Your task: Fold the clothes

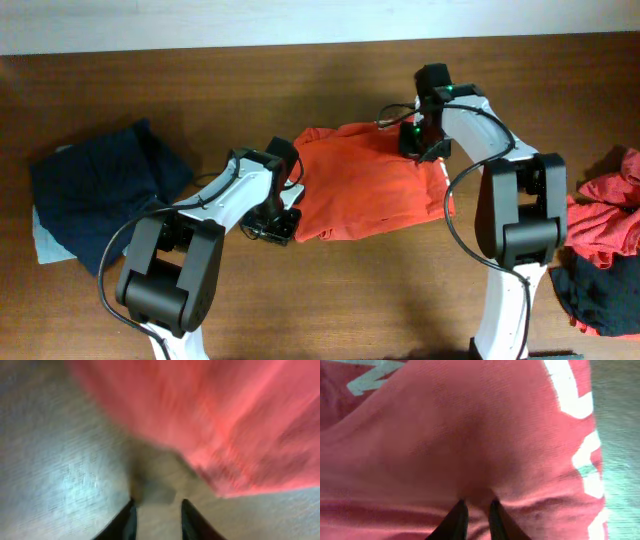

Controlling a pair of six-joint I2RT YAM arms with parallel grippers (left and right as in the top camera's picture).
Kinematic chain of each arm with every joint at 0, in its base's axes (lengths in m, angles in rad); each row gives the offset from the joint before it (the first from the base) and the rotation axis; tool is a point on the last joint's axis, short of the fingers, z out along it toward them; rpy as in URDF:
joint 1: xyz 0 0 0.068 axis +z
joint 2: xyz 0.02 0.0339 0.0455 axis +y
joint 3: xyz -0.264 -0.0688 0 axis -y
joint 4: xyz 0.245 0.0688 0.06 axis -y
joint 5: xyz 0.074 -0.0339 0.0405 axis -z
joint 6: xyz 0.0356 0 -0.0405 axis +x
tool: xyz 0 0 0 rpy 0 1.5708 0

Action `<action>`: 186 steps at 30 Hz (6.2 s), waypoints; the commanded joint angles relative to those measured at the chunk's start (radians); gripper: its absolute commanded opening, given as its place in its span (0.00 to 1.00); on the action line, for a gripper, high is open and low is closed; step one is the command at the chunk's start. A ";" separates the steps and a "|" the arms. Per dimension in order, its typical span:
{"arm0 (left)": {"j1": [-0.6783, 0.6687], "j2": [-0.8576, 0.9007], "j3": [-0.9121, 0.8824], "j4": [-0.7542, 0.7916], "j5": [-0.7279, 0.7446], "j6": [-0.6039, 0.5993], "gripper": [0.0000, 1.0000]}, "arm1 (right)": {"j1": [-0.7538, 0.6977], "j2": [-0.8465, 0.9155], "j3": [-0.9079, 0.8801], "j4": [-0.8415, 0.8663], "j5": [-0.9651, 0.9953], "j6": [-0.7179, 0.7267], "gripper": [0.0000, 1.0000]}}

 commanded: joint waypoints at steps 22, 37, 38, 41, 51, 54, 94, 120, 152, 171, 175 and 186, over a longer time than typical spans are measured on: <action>0.063 -0.134 0.239 0.019 -0.099 -0.003 0.75 | -0.375 -0.179 0.067 -0.248 -0.439 -0.508 0.91; 0.189 -0.263 0.492 -0.135 -0.096 -0.003 0.78 | -0.302 0.100 0.048 -0.233 -0.581 -0.594 0.86; 0.198 -0.276 0.504 -0.139 -0.097 -0.003 0.78 | -0.290 0.107 0.047 -0.227 -0.580 -0.594 0.84; 0.230 -0.333 0.513 -0.138 -0.097 -0.003 0.79 | -0.240 0.119 0.016 -0.182 -0.581 -0.590 0.71; 0.245 -0.388 0.513 -0.161 -0.106 0.003 0.80 | -0.264 0.089 -0.007 -0.215 -0.581 -0.536 0.04; 0.245 -0.388 0.513 -0.161 -0.134 0.028 0.79 | -0.288 0.033 0.048 -0.308 -0.517 -0.502 0.04; 0.274 -0.390 0.514 -0.172 -0.183 0.028 0.80 | 0.298 -0.046 0.333 -0.531 0.297 -0.164 0.04; 0.273 -0.390 0.514 -0.145 -0.183 0.028 0.81 | 0.183 -0.134 0.472 -0.668 0.309 -0.108 0.04; 0.273 -0.389 0.513 -0.139 -0.182 0.028 0.86 | 0.215 -0.008 0.269 -0.201 -0.151 -0.045 0.04; 0.272 -0.342 0.513 -0.084 0.000 0.064 0.87 | 0.284 0.013 0.269 -0.169 -0.390 -0.171 0.10; 0.263 -0.289 0.513 -0.014 0.139 0.116 0.87 | 0.223 -0.103 0.269 -0.280 -0.330 -0.163 0.15; 0.115 0.044 0.513 0.168 0.323 0.247 0.86 | 0.133 -0.137 0.108 -0.446 -0.208 -0.129 0.22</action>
